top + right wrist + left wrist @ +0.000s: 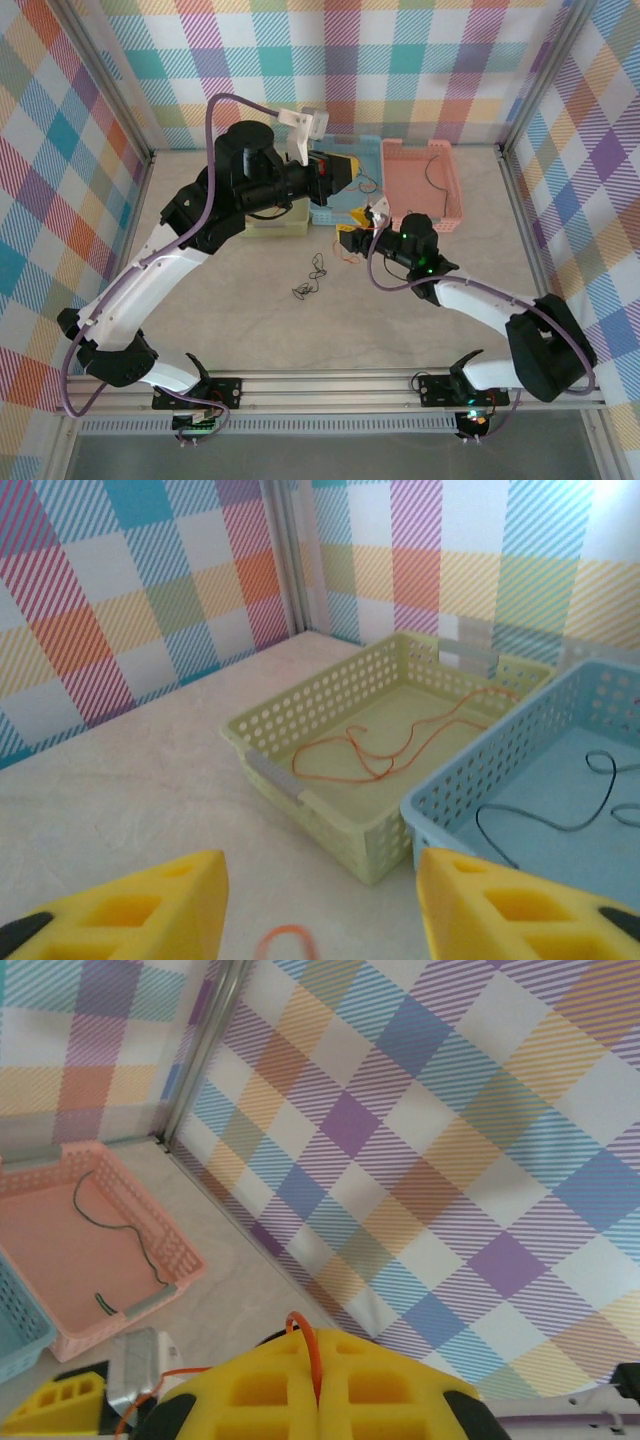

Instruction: Untangle the cables

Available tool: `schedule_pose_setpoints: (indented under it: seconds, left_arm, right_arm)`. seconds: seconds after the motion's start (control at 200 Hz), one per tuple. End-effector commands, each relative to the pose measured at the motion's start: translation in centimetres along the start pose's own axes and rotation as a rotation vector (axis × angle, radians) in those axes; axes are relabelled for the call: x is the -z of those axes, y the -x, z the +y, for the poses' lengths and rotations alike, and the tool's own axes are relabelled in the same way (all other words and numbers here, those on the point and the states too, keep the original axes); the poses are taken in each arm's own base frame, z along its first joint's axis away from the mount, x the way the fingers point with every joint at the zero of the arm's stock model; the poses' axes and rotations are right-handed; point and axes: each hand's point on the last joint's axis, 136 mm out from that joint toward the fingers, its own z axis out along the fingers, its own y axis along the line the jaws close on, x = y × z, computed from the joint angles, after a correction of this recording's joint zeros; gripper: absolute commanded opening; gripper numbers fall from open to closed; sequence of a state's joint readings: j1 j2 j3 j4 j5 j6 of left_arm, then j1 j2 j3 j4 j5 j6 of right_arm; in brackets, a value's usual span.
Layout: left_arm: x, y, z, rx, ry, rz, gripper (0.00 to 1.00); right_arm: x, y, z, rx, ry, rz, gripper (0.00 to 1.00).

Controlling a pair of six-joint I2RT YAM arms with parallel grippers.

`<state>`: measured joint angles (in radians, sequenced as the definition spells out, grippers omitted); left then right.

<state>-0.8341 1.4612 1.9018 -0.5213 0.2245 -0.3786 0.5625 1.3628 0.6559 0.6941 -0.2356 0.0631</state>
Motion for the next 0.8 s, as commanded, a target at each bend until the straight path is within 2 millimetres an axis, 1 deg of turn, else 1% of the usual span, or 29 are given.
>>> schedule_pose_setpoints:
  seconds: [0.0,0.115,0.255,0.305,0.4,0.465,0.595,0.69,0.795]
  left_arm:
    - [0.3,1.8,-1.3,0.013,-0.063,-0.043,0.00]
    - [0.1,1.9,-2.1,0.029,-0.100,-0.031,0.00]
    - [-0.1,2.3,-3.1,0.057,-0.154,-0.027,0.00]
    - [-0.2,2.4,-3.3,0.067,-0.169,-0.025,0.00]
    - [-0.3,2.7,-3.9,0.081,-0.196,-0.022,0.00]
    - [-0.2,3.1,-4.7,0.091,-0.235,-0.026,0.00]
    - [0.1,4.0,-6.3,0.105,-0.299,-0.023,0.00]
    - [0.4,4.5,-6.9,0.109,-0.321,-0.028,0.00]
    - [1.1,5.4,-7.2,0.088,-0.310,-0.042,0.00]
  right_arm:
    - [-1.1,3.0,-0.5,-0.005,0.001,-0.110,0.50]
    - [-2.5,3.3,-0.5,-0.019,0.034,-0.115,0.48]
    - [-4.0,3.2,-1.3,-0.056,0.030,-0.125,0.44]
    - [-4.7,2.8,-1.7,-0.077,0.030,-0.114,0.41]
    - [-6.2,1.4,-2.1,-0.113,0.037,-0.071,0.39]
    - [-7.0,0.8,-2.2,-0.135,0.050,-0.056,0.37]
    - [-8.5,-0.7,-2.5,-0.170,0.071,-0.013,0.30]
    - [-9.2,-2.2,-2.8,-0.198,0.073,0.026,0.24]
    - [-9.6,-4.0,-3.1,-0.226,0.073,0.094,0.21]
